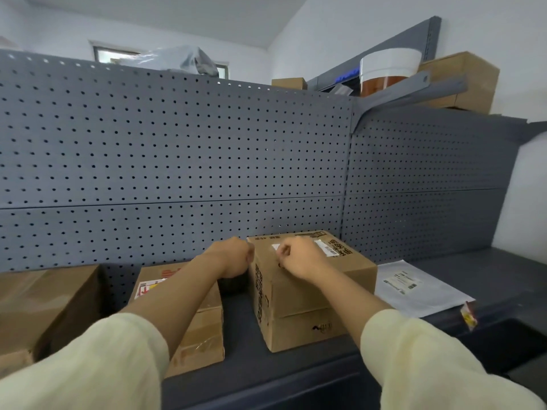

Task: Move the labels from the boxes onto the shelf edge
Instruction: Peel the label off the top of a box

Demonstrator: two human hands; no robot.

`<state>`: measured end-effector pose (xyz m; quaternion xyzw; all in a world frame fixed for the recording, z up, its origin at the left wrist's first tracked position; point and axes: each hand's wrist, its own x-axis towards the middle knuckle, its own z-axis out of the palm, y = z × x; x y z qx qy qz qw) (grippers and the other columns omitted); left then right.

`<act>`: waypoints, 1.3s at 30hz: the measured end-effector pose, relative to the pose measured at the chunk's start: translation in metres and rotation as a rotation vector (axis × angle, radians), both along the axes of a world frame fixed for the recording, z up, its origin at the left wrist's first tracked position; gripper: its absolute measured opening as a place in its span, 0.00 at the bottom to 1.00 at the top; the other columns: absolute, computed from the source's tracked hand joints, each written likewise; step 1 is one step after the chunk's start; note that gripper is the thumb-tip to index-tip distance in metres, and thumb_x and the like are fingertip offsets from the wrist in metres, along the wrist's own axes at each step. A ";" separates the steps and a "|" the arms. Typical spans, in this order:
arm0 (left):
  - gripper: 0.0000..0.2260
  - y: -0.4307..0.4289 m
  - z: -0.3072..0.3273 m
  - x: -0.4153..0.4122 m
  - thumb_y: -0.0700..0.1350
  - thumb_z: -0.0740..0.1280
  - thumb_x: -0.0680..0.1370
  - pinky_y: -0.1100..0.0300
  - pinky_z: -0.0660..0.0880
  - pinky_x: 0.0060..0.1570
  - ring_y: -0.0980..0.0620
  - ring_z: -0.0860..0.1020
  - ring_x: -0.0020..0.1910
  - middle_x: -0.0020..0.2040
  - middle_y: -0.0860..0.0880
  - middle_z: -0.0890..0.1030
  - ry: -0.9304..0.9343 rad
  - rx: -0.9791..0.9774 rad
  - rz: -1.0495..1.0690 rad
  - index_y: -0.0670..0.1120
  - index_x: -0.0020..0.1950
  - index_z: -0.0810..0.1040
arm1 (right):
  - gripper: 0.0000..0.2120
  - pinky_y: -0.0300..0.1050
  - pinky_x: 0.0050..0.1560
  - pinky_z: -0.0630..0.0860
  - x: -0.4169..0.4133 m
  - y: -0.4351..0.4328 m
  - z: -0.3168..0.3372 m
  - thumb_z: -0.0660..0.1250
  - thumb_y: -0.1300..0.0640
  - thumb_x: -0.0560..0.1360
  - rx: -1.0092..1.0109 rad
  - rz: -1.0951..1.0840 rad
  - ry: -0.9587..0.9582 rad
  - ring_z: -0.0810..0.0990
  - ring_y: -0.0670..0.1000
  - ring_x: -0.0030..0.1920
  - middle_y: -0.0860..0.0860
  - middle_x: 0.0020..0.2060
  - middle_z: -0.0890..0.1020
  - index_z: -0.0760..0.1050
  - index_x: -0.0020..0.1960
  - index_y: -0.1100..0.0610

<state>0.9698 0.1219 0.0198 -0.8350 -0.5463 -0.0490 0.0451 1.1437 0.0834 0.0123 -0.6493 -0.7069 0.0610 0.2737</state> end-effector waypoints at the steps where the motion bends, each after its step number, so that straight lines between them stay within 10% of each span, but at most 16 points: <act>1: 0.09 0.007 0.002 0.005 0.41 0.59 0.79 0.55 0.74 0.49 0.47 0.78 0.54 0.58 0.48 0.79 -0.007 0.009 0.006 0.52 0.53 0.75 | 0.09 0.50 0.50 0.80 0.006 0.010 0.001 0.64 0.61 0.75 -0.009 -0.040 -0.037 0.81 0.53 0.48 0.50 0.46 0.84 0.80 0.42 0.51; 8: 0.15 0.044 0.016 0.036 0.39 0.58 0.79 0.53 0.78 0.52 0.46 0.79 0.55 0.59 0.47 0.79 -0.057 0.023 0.041 0.50 0.62 0.77 | 0.13 0.44 0.39 0.74 0.035 0.069 0.000 0.69 0.51 0.75 -0.120 -0.312 -0.100 0.81 0.56 0.49 0.57 0.49 0.82 0.78 0.50 0.61; 15: 0.14 0.060 0.007 0.043 0.38 0.56 0.80 0.52 0.75 0.49 0.43 0.79 0.53 0.58 0.44 0.79 -0.020 -0.001 0.075 0.46 0.61 0.76 | 0.23 0.46 0.51 0.77 0.034 0.104 -0.016 0.71 0.40 0.69 -0.206 -0.497 -0.141 0.78 0.56 0.53 0.55 0.54 0.80 0.78 0.54 0.57; 22: 0.12 0.073 0.004 0.037 0.40 0.57 0.79 0.51 0.76 0.50 0.44 0.79 0.53 0.55 0.44 0.80 -0.134 -0.071 0.054 0.44 0.57 0.78 | 0.13 0.42 0.27 0.65 0.037 0.119 0.000 0.70 0.47 0.72 -0.410 -0.449 -0.097 0.73 0.50 0.32 0.51 0.34 0.75 0.74 0.40 0.56; 30: 0.11 0.082 0.000 0.032 0.42 0.57 0.80 0.52 0.74 0.49 0.44 0.79 0.53 0.56 0.44 0.80 -0.088 -0.053 0.039 0.44 0.57 0.77 | 0.23 0.48 0.52 0.74 0.030 0.132 0.016 0.64 0.49 0.77 -0.590 -0.259 -0.404 0.75 0.57 0.54 0.56 0.59 0.75 0.70 0.68 0.57; 39: 0.10 0.091 -0.005 0.025 0.43 0.57 0.81 0.54 0.74 0.49 0.45 0.79 0.52 0.54 0.45 0.80 -0.093 -0.032 0.004 0.44 0.54 0.78 | 0.26 0.44 0.61 0.74 0.034 0.114 0.022 0.69 0.52 0.76 -0.517 -0.309 -0.202 0.75 0.55 0.63 0.57 0.64 0.75 0.68 0.68 0.64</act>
